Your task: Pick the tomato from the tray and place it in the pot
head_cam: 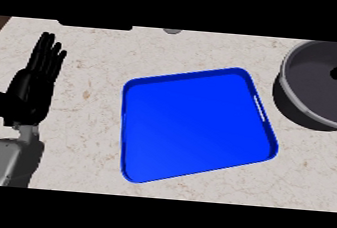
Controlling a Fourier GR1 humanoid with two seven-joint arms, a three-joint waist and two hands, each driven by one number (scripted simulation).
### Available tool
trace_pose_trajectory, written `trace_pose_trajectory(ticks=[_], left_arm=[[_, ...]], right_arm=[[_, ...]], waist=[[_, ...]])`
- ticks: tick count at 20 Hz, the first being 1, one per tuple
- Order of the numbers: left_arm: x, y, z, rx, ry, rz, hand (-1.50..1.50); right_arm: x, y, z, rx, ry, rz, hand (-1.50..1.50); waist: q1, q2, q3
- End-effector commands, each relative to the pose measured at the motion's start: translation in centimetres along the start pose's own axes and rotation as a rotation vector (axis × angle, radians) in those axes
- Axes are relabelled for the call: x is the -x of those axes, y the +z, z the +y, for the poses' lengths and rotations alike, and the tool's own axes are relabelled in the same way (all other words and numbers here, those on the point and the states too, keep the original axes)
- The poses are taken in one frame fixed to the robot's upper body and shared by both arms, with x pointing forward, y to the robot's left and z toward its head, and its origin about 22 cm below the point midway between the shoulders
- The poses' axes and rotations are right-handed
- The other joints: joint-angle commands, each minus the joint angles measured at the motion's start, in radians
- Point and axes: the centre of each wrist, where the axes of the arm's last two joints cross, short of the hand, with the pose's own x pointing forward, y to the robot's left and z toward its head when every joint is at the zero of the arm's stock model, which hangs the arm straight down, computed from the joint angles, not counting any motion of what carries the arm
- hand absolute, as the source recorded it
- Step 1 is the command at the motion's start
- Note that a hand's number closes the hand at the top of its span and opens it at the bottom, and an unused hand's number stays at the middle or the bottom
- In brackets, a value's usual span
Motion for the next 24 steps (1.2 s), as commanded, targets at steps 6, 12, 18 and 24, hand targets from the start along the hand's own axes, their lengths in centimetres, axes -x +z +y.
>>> trace_pose_trajectory(ticks=[6, 12, 18, 24], left_arm=[[-0.6, -0.3, 0.6, 0.016, 0.001, -0.007, 0.0], [-0.1, -0.1, -0.3, 0.014, 0.011, -0.006, 0.0], [-0.6, -1.5, 0.0, 0.004, 0.004, -0.005, 0.0], [-0.3, -0.4, 1.7, -0.002, 0.006, -0.006, 0.0]], right_arm=[[4.0, -0.3, 3.1, -0.252, -0.197, 0.148, -1.5], [5.1, -1.1, 3.3, -0.236, -0.276, -0.033, -1.5], [1.0, -0.9, 0.8, -0.128, -0.575, 0.017, -1.5], [3.0, -2.3, -1.2, -0.051, -0.755, 0.127, -1.5]], waist=[[0.017, 0.007, 0.002], [0.016, 0.005, 0.001], [0.005, 0.003, 0.001], [-0.011, -0.007, -0.001]])
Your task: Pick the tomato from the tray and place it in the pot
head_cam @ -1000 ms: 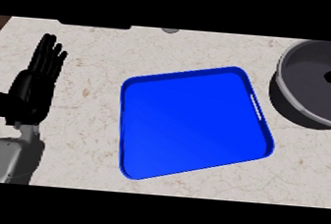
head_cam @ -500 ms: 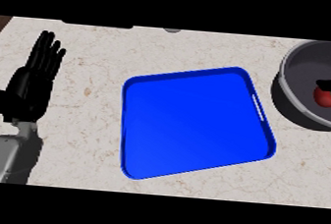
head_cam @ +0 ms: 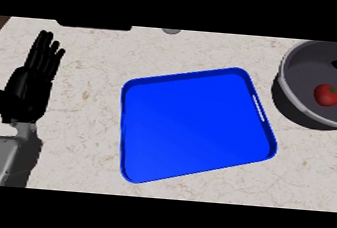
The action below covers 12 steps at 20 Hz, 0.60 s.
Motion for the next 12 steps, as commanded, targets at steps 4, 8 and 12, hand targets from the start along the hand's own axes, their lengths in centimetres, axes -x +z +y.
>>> trace_pose_trajectory(ticks=[4, 8, 12], left_arm=[[0.7, -0.4, -1.3, -0.01, -0.017, 0.01, 0.0], [-0.2, -0.3, -0.4, -0.012, -0.017, -0.001, 0.0], [0.7, 0.4, 0.8, -0.009, -0.012, 0.008, 0.0]], right_arm=[[2.1, -1.3, -4.0, 0.129, -0.205, 0.007, -1.5], [5.2, -0.9, -7.3, 0.162, -0.24, -0.021, -1.5], [7.5, 1.1, -9.2, 0.209, -0.301, -0.023, -1.5]], waist=[[-0.018, -0.002, 0.0], [-0.017, -0.005, -0.001], [-0.013, -0.003, -0.001]])
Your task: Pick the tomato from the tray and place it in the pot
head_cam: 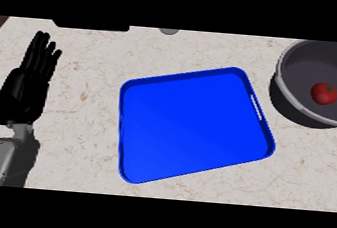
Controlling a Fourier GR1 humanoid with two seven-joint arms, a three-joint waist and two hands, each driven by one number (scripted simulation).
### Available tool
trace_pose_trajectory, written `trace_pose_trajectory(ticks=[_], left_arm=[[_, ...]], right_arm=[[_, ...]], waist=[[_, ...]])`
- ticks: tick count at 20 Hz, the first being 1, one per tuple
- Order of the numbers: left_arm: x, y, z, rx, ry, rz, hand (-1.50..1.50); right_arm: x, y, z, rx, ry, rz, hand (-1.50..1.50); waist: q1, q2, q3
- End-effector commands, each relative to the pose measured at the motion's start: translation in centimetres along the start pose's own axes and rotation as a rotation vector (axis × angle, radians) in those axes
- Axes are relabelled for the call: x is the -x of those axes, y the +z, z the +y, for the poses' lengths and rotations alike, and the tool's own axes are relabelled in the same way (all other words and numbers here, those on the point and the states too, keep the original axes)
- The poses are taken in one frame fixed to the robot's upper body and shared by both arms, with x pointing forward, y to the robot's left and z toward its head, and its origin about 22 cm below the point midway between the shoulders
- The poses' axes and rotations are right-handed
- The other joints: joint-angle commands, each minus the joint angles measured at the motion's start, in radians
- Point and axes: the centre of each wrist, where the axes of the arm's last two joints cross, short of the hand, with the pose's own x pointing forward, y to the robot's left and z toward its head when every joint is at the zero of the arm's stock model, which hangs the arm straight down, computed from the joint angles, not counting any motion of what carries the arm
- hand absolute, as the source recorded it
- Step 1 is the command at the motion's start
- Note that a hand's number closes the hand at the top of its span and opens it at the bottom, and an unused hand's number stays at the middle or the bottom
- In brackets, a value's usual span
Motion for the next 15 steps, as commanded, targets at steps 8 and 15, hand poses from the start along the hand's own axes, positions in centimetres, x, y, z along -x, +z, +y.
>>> trace_pose_trajectory(ticks=[8, 15], left_arm=[[-0.8, -0.6, 0.0, 0.011, -0.011, 0.001, 0.0], [-0.2, 0.1, -0.1, 0.02, -0.003, -0.001, 0.0]], right_arm=[[4.0, 1.1, -10.4, 0.07, -0.035, -0.004, -1.5], [6.9, 1.8, -17.3, 0.074, -0.011, -0.008, -1.5]], waist=[[0.006, 0.003, 0.0], [0.004, 0.002, 0.0]])
